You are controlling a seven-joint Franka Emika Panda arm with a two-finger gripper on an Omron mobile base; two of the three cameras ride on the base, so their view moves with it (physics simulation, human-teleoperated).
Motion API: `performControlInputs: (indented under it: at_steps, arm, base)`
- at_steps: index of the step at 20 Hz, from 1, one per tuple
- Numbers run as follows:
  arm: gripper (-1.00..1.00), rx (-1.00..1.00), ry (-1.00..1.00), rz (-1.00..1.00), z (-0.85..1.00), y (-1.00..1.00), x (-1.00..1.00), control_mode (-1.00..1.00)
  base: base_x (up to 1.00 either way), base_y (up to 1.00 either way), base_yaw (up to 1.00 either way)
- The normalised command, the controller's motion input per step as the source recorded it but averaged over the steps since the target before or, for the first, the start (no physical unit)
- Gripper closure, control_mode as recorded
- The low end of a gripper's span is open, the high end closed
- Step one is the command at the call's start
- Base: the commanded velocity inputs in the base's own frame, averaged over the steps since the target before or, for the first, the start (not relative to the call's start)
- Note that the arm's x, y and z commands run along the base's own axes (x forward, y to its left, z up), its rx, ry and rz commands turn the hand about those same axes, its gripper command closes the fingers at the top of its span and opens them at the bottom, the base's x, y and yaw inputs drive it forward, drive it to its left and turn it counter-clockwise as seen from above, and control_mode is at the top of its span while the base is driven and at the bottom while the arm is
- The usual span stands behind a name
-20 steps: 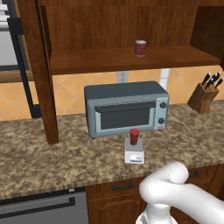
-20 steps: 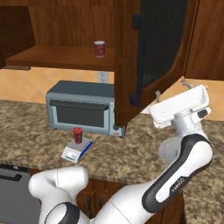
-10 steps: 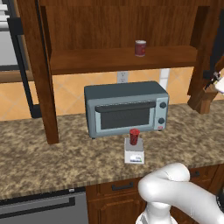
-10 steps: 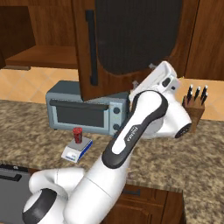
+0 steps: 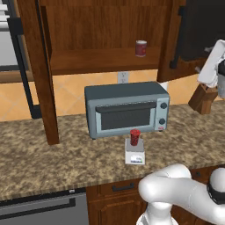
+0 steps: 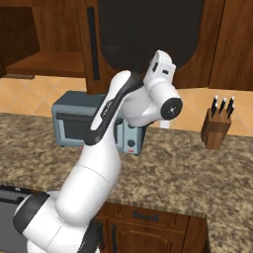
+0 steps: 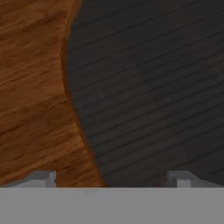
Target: Pick the yogurt and place it on the digital scale for weighing, and close the cabinet.
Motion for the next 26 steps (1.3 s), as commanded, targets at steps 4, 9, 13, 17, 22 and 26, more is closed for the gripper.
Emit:
performControlInputs:
  at_steps: [4, 9, 13, 17, 22, 26]
  arm:
    - [-1.0, -0.19, 0.01, -0.19, -0.05, 0.77, 0.99, -1.0]
    - [-1.0, -0.14, 0.01, -0.17, -0.02, 0.57, 0.89, -1.0]
    - [-1.0, -0.13, 0.04, -0.15, -0.04, 0.47, 0.77, -1.0]
    - [-1.0, -0.14, 0.05, -0.12, -0.29, 0.56, 0.99, -1.0]
    - [-1.0, -0.07, 0.09, -0.06, -0.11, 0.28, 0.35, -1.0]
    - [-1.0, 0.0, 0.12, 0.05, 0.65, -0.02, -0.98, -1.0]
  base:
    - [0.0, 0.0, 0.0]
    - [0.0, 0.0, 0.0]
    - [0.0, 0.0, 0.0]
    - [0.0, 0.0, 0.0]
    - [0.0, 0.0, 0.0]
    - [0.0, 0.0, 0.0]
